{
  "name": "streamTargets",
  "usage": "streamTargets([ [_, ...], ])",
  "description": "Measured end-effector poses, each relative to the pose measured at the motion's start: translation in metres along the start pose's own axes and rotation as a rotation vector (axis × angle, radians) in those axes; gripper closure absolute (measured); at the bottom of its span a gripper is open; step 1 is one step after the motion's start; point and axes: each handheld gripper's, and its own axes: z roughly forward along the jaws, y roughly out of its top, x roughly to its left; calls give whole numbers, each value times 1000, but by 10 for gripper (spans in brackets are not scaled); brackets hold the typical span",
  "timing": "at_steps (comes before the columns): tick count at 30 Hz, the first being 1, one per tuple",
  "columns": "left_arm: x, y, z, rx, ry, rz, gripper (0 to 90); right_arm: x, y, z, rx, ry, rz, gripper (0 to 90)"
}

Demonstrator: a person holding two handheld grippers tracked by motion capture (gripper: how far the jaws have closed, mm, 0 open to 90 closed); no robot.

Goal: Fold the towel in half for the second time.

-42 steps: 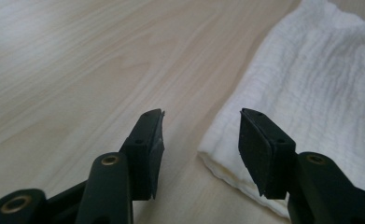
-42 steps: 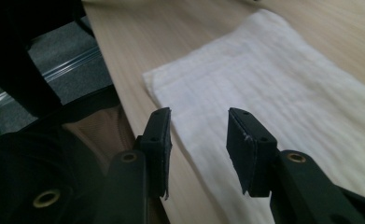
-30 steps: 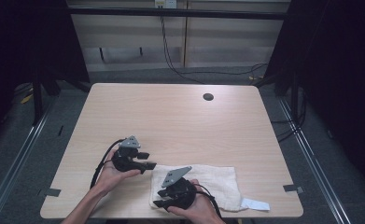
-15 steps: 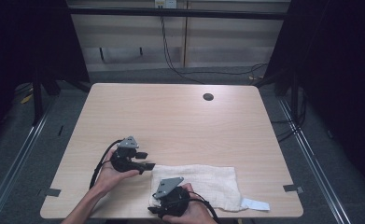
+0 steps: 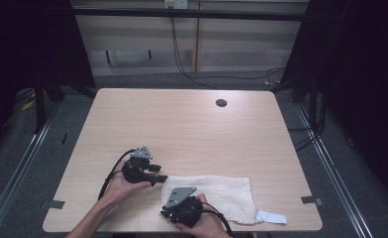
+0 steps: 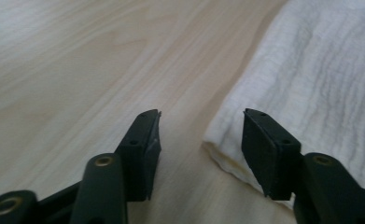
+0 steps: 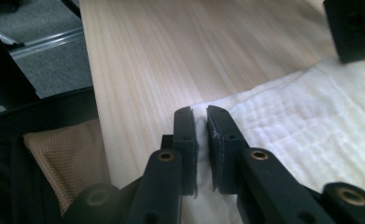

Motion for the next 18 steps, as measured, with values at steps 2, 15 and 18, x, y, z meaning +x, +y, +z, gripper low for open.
streamTargets([
  [2, -3, 1, 3, 4, 1, 9, 558, -1, 0, 0, 1, 8, 27, 834],
  [15, -10, 2, 7, 31, 10, 61, 667, -9, 1, 0, 4, 55, 78, 844],
  [18, -13, 2, 8, 41, 12, 86, 782, -10, 1, 0, 5, 59, 85, 847],
])
